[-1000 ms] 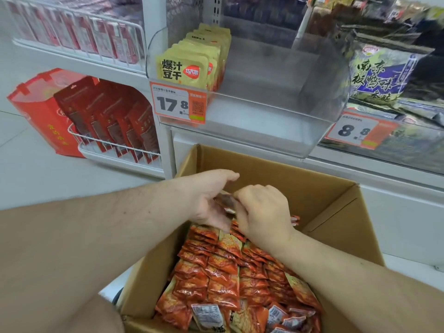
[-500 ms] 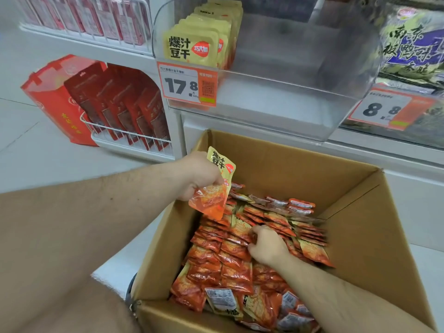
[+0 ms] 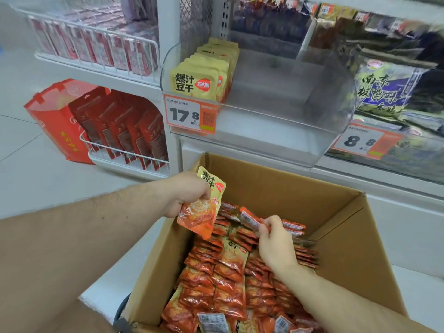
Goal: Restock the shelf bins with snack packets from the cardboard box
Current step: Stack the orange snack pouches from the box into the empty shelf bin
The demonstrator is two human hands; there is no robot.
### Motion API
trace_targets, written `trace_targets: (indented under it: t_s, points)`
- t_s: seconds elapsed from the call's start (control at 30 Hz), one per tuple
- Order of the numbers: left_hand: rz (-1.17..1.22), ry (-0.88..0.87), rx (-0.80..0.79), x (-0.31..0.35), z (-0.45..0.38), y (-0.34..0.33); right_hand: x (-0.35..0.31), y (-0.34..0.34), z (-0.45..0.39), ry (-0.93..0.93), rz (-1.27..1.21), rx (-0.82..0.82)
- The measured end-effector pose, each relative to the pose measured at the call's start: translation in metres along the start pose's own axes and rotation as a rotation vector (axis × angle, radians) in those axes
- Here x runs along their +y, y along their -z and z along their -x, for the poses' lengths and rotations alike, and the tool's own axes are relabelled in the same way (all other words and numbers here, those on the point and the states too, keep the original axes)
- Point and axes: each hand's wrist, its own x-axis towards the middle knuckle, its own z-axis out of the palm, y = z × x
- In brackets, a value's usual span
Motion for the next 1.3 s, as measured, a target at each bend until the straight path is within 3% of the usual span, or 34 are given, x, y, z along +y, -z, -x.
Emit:
trace_targets:
  t_s: [0.13,0.33,0.47,0.57,0.67,0.77,0.83,0.9,1.1,1.3]
  points:
    - [0.126,0.027,-0.030,0.003,0.012,0.010,-0.047,0.038,0.026,0.343,-0.129,0.080]
    - [0.402,-0.058,-0.348,0.018,0.043,0.009,-0.082,0.041,0.041,0.861,-0.081,0.143]
    - [0.423,-0.224,-0.164,0.019,0.046,0.003,-0.096,0.042,0.039,1.012,0.047,0.116]
    - [0.384,-0.345,-0.102,0.020,0.048,0.010,-0.112,0.058,0.034,0.981,0.084,0.143]
    - [0.203,-0.535,-0.071,0.023,0.055,0.020,-0.146,0.087,0.021,0.667,-0.042,0.147]
    - [0.028,-0.701,-0.068,0.026,0.062,0.023,-0.177,0.109,0.000,0.428,-0.193,-0.136]
    - [-0.041,-0.771,-0.080,0.028,0.063,0.022,-0.190,0.117,-0.011,0.428,-0.233,-0.325]
    - [-0.086,-0.795,-0.065,0.030,0.061,0.023,-0.195,0.118,-0.019,0.496,-0.153,-0.384]
    - [-0.162,-0.869,0.177,0.037,0.062,0.032,-0.199,0.112,-0.035,0.535,-0.105,-0.279]
    - [-0.002,-0.864,0.532,0.040,0.051,0.055,-0.241,0.156,-0.057,0.745,-0.137,0.237]
